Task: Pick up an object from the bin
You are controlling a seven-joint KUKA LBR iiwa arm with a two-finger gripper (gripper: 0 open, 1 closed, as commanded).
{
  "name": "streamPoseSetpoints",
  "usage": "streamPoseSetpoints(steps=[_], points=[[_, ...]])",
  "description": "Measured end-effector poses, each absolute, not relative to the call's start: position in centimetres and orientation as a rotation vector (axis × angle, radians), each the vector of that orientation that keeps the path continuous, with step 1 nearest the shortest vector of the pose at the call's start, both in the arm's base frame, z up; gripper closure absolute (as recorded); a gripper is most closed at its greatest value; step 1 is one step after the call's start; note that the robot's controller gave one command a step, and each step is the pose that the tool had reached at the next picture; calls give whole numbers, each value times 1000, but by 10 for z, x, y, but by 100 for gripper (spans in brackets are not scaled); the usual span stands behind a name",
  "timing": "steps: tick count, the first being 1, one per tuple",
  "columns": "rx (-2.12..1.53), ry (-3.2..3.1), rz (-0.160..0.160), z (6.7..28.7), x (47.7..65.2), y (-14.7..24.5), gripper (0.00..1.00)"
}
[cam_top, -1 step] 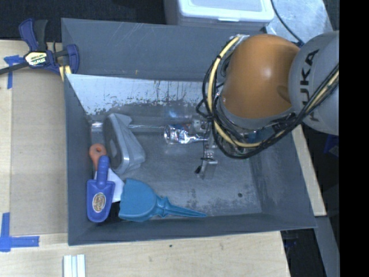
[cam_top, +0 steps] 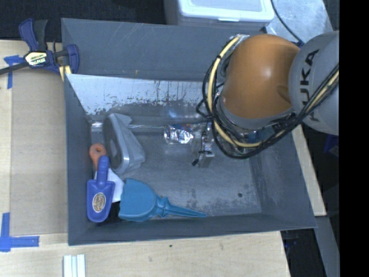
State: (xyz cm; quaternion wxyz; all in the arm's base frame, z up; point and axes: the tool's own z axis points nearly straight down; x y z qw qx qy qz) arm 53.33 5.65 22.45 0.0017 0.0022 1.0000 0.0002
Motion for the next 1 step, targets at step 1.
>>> streamPoseSetpoints(steps=[1], points=[[7, 3138, 1, 224, 533, 56, 100]])
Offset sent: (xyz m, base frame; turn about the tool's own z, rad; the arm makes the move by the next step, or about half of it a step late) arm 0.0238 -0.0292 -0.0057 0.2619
